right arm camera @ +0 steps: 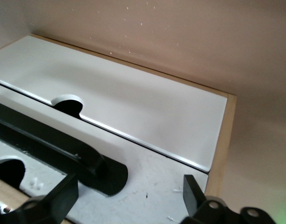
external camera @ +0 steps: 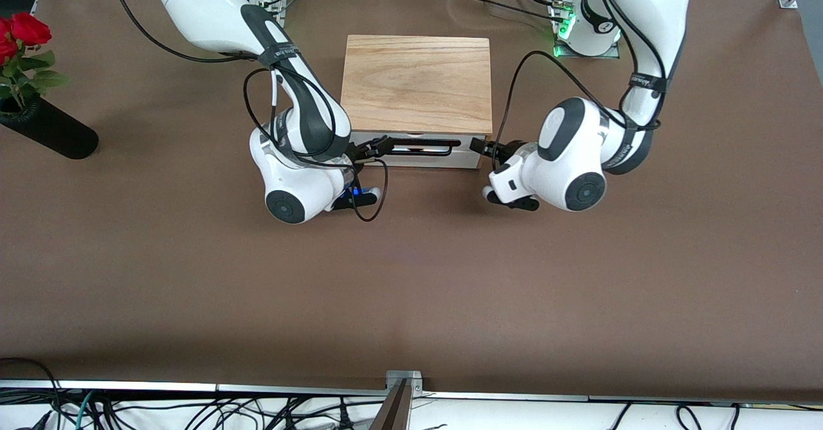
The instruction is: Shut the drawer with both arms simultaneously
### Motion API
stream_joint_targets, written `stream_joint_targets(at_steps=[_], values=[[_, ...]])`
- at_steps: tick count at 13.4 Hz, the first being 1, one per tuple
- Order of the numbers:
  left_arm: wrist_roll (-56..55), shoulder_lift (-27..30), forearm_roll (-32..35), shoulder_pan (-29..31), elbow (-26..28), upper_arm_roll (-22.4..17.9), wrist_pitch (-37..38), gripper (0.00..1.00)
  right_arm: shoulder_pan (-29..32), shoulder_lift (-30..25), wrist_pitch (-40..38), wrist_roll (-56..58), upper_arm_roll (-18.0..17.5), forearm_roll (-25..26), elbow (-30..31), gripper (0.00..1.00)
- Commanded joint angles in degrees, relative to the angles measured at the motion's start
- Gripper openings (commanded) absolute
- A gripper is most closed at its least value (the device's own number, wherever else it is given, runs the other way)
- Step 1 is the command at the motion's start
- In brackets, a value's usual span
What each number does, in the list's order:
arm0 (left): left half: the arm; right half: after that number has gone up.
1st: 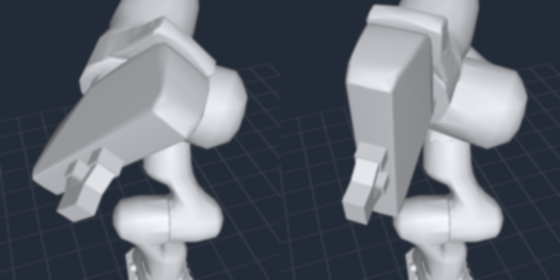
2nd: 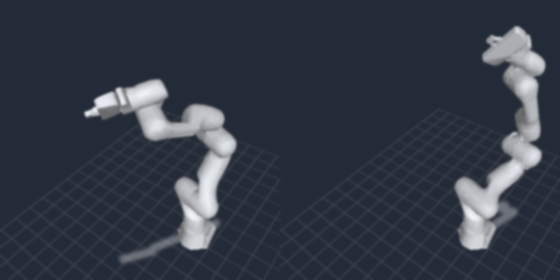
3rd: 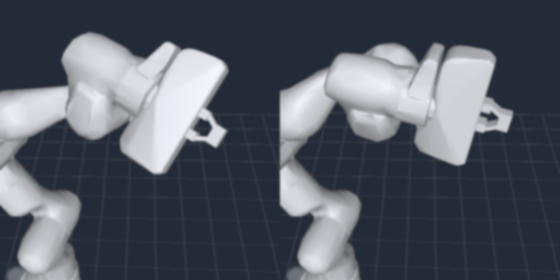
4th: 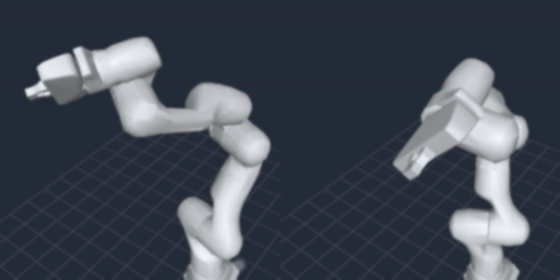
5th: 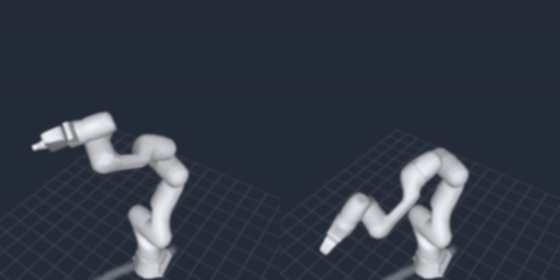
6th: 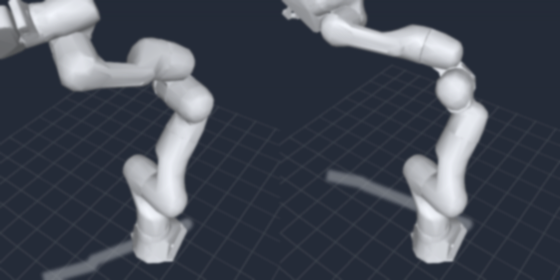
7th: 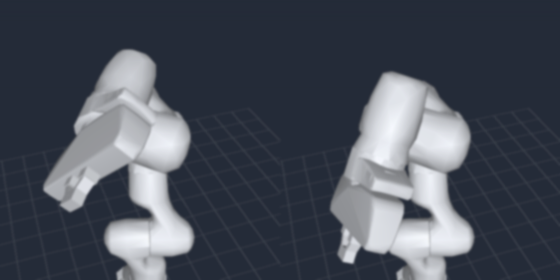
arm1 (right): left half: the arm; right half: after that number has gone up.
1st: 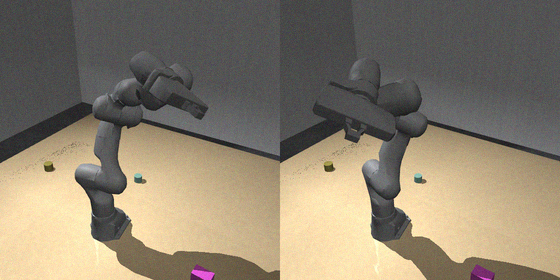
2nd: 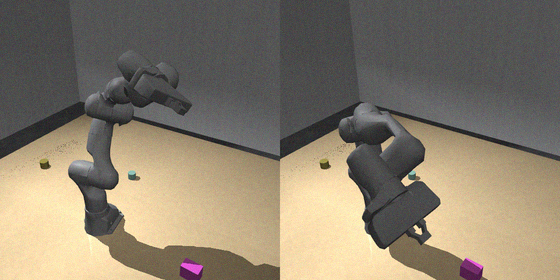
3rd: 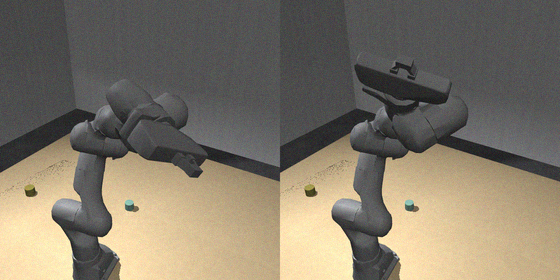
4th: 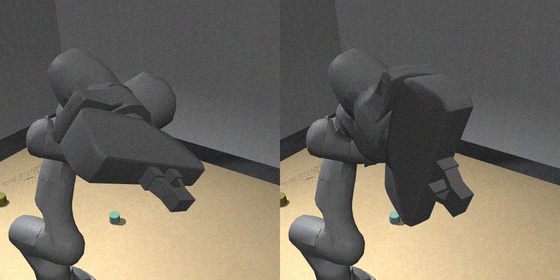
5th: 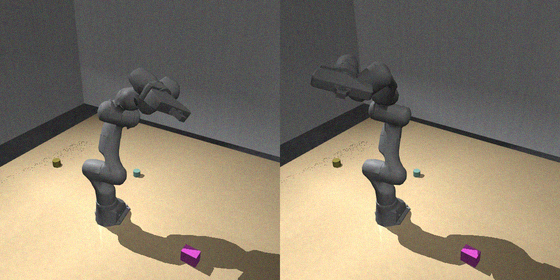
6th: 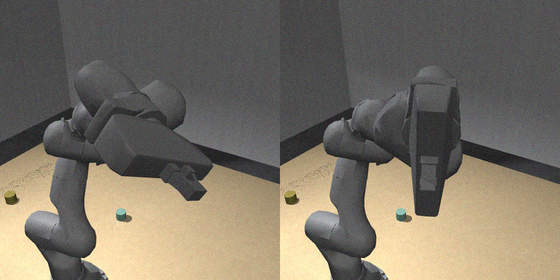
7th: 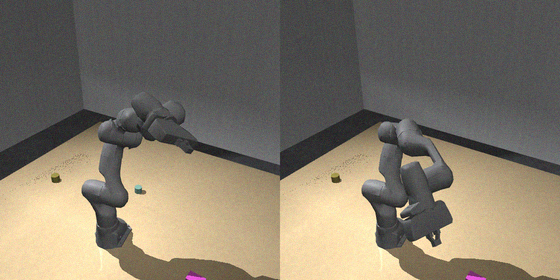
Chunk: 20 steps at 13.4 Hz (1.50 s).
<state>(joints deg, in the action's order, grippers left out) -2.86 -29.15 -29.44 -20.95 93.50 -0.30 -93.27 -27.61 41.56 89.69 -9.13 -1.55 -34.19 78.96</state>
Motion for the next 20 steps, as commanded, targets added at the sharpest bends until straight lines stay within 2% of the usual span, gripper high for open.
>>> stream_joint_targets(at_steps=[1, 3, 5, 7, 9, 11, 13, 17, 18, 20], values=[[2.8, 2.2, 1.2, 6.5, -3.7, 0.3, 5.0, 1.0, 1.9, 0.4, 0.9, 0.0, 0.3, 0.3, -5.4, 1.0], [4.4, 5.2, 2.3, 9.4, -4.0, 0.1, 5.9, 1.0, 4.2, 0.4, 1.4, 0.1, 1.6, 1.0, -8.3, 1.0], [4.4, 9.8, 10.4, 9.9, -4.0, 0.2, 5.9, 1.0, 4.4, 0.3, 1.6, -0.1, 4.7, 3.4, -10.6, 1.0], [4.4, 14.5, 20.2, 9.8, -4.1, 0.8, 6.8, 1.0, 4.5, 0.1, 2.4, 0.2, 6.1, 10.1, -12.9, 1.0], [4.5, 18.2, 26.1, 9.9, -4.2, 0.6, 8.5, 1.0, 4.7, 0.1, 2.6, 0.2, 9.0, 15.2, -13.7, 1.0], [4.6, 20.4, 30.5, 10.0, -4.2, 0.3, 9.4, 1.0, 5.6, -0.2, 3.0, 0.3, 11.9, 15.7, -15.3, 1.0], [4.7, 22.9, 32.2, 10.1, -4.7, 0.3, 9.4, 1.0, 6.1, -0.2, 3.2, 0.2, 15.1, 15.6, -16.8, 1.0], [4.1, 22.9, 32.2, 10.4, -7.9, 0.0, 12.3, 1.0, 6.1, -1.8, 3.4, 0.1, 23.2, 15.6, -16.9, 1.0], [3.9, 23.0, 32.2, 12.1, -8.5, 0.1, 12.7, 1.0, 6.1, -3.7, 3.4, 0.1, 24.5, 15.6, -16.9, 1.0], [4.6, 23.8, 32.3, 13.9, -8.6, 0.1, 13.2, 1.0, 8.7, -7.7, 2.9, -0.1, 24.2, 15.8, -16.4, 1.0]])
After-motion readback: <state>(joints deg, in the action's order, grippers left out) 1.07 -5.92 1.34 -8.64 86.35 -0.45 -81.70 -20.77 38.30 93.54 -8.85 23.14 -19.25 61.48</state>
